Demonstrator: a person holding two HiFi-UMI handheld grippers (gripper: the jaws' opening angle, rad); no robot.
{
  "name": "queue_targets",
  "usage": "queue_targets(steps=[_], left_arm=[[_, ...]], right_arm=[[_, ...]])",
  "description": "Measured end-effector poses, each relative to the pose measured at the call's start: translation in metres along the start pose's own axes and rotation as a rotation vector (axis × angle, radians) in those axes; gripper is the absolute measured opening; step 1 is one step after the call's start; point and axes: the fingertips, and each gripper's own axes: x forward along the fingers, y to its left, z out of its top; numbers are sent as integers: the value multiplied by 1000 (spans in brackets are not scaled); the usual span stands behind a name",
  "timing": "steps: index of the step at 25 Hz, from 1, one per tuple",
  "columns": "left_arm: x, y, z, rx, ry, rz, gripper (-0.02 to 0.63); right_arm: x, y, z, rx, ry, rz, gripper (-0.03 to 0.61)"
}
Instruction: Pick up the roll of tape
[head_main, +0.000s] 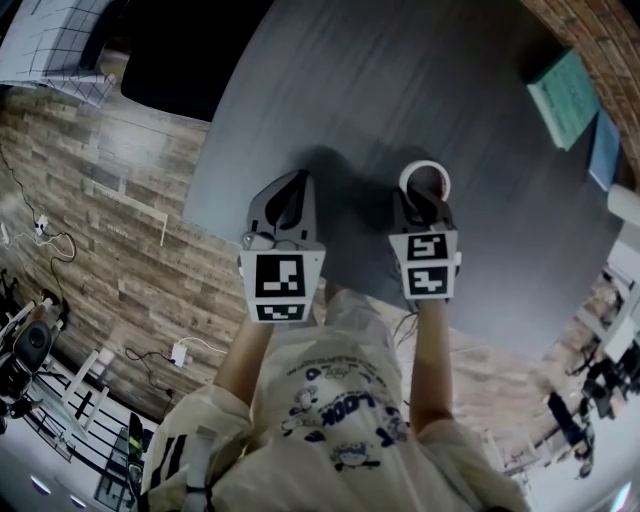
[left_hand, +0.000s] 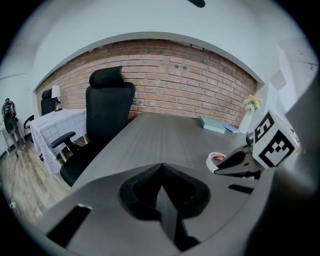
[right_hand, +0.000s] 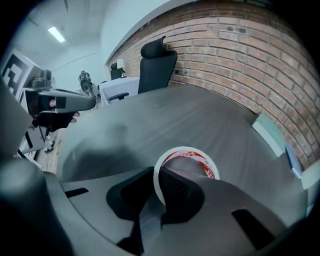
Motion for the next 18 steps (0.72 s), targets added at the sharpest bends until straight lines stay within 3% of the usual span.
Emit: queue_targets(steps=[8, 18], left_arm=[[-9, 5, -3, -4, -5, 6, 3], [-26, 7, 34, 34, -100, -14, 3]], right_arm=[[-6, -2, 0, 18, -26, -31, 37], [-51, -12, 38, 111, -188, -131, 37]])
